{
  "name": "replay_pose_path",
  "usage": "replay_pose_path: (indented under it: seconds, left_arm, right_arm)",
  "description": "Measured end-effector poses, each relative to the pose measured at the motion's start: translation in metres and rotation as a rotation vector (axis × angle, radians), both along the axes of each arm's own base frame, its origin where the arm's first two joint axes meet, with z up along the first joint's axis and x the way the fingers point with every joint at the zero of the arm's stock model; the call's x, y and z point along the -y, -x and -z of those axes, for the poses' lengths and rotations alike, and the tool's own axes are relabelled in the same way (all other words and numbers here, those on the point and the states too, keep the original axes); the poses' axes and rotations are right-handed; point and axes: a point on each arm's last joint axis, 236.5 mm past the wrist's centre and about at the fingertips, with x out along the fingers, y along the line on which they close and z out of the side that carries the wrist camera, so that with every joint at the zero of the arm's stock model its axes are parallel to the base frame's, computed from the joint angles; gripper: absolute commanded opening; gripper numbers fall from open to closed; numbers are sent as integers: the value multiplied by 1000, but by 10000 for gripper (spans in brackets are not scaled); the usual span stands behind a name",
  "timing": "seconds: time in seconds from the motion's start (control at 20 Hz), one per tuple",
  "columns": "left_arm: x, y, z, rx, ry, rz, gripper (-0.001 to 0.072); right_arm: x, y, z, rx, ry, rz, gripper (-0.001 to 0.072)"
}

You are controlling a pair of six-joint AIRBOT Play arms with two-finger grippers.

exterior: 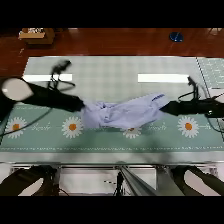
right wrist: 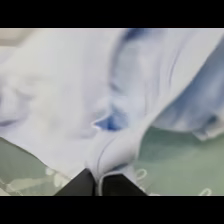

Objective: Fold the shirts.

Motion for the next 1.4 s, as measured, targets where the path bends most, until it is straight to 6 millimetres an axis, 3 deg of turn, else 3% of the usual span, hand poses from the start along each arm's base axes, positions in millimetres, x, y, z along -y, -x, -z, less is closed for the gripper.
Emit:
replay_pose_path:
  seconds: [0.1, 0.2, 0.3, 0.4, 0.6, 0.7, 0.8, 0.95, 1.05, 1.25, 1.4]
  left_arm:
    - [-32, -26, -73, 190, -2, -74, 20]
    - [-75, -38, -148, 388, -23, -182, 20]
    - [-117, -34, -213, 552, -54, -296, 21]
    - [-150, -18, -263, 684, -80, -394, 20]
    - [-174, 26, -320, 852, -113, -490, 20]
    - [-176, 47, -336, 909, -119, -508, 21]
    - [-174, 67, -349, 964, -116, -517, 21]
    - [-167, 90, -352, 976, -111, -505, 21]
    - [-162, 97, -329, 891, -124, -479, 21]
    - [-152, 99, -238, 565, -144, -400, 21]
    - [-140, 90, -160, 319, -100, -344, 21]
  right_arm:
    - [12, -15, -59, 157, 51, 7, 37]
    - [28, -26, -128, 338, 121, 62, 36]
    - [41, -28, -198, 524, 183, 139, 36]
    - [47, -18, -261, 686, 233, 198, 36]
    - [45, 14, -351, 900, 285, 279, 36]
    - [41, 30, -379, 963, 291, 298, 36]
    - [35, 44, -393, 990, 298, 293, 36]
    - [22, 62, -388, 944, 296, 248, 36]
    - [15, 74, -366, 840, 302, 195, 36]
    - [22, 96, -304, 555, 359, 104, 36]
    - [32, 93, -267, 392, 357, 83, 36]
